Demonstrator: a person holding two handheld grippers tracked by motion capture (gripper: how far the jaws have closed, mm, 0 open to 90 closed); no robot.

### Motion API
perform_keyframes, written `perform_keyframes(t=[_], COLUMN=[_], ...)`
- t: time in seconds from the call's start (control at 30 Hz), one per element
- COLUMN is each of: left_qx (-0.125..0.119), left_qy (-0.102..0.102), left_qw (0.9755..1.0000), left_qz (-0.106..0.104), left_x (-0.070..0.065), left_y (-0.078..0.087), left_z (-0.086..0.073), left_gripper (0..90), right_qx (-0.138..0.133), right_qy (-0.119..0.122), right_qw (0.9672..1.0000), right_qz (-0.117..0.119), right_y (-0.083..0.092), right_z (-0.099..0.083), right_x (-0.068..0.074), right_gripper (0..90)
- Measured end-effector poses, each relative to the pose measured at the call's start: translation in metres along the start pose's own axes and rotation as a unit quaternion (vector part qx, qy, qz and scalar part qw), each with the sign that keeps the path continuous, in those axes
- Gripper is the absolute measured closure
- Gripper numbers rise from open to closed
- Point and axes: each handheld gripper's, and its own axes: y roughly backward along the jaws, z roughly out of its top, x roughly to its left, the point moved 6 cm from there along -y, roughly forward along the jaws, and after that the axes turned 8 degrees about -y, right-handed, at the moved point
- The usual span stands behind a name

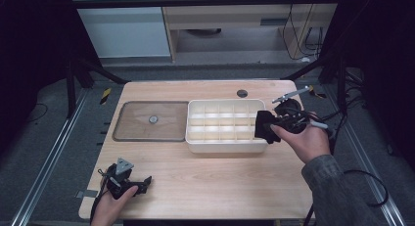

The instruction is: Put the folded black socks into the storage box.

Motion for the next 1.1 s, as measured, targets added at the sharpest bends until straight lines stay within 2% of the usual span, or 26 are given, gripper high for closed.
perform_keyframes(t=[0.13,0.2,0.4,0.7,0.9,1.0,1.1], left_qx=[-0.001,-0.001,-0.001,0.000,0.000,-0.001,-0.001], left_qy=[0.003,0.003,0.002,0.003,0.001,0.003,0.002], left_qw=[1.0000,1.0000,1.0000,1.0000,1.0000,1.0000,1.0000], left_qz=[0.000,0.000,0.001,0.001,0.000,0.001,0.001], left_x=[0.000,-0.001,-0.001,-0.002,-0.002,-0.002,-0.002], left_y=[0.000,0.000,0.000,0.000,0.001,0.001,0.001], left_z=[0.000,0.000,0.000,0.000,0.000,0.000,0.000], left_gripper=[0.0,0.0,0.0,0.0,0.0,0.0,0.0], right_qx=[0.004,0.007,0.019,0.037,0.056,0.070,0.077], right_qy=[-0.006,-0.001,-0.007,-0.005,0.009,0.023,0.022], right_qw=[1.0000,0.9999,0.9996,0.9990,0.9977,0.9963,0.9955], right_qz=[-0.007,-0.015,-0.018,-0.023,-0.038,-0.044,-0.051], right_y=[-0.009,-0.014,-0.025,-0.035,-0.044,-0.051,-0.058], right_z=[0.015,0.021,0.027,0.029,0.026,0.023,0.021], right_x=[-0.007,-0.009,-0.015,-0.017,-0.018,-0.020,-0.023], right_gripper=[61.7,61.8,61.7,61.8,61.9,61.9,61.9])
